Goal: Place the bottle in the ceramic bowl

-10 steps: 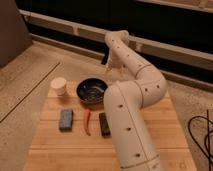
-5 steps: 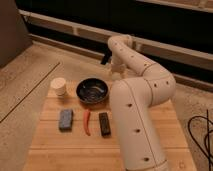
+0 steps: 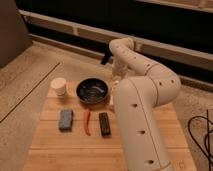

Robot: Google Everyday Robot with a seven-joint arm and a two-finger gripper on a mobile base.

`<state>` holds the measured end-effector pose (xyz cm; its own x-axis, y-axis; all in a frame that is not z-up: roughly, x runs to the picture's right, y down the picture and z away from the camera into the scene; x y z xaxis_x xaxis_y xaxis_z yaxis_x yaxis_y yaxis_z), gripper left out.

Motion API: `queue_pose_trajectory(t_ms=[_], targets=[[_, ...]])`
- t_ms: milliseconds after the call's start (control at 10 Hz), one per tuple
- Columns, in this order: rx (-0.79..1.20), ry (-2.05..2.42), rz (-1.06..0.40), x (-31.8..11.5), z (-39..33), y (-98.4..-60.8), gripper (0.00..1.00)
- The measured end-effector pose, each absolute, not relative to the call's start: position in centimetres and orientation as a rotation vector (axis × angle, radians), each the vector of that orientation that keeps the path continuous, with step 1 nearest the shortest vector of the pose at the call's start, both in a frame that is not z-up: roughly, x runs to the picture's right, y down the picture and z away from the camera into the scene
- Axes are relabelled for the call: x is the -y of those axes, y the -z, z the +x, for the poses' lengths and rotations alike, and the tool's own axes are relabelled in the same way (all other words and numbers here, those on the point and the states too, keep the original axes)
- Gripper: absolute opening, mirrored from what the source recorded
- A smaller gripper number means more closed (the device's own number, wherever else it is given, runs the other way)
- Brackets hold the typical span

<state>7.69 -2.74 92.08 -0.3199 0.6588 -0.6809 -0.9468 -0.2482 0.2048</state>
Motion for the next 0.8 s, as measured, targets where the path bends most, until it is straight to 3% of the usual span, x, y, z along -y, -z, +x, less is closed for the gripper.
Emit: queue_pose_trajectory(t_ms=[500, 600, 800], targets=[[-0.731, -1.731, -0.636, 1.3, 7.5, -92.2, 0.09], [-0.733, -1.730, -0.638, 1.3, 7.6, -92.3, 0.02], [-0.740, -1.732, -0.627, 1.4, 8.1, -92.4, 0.00]])
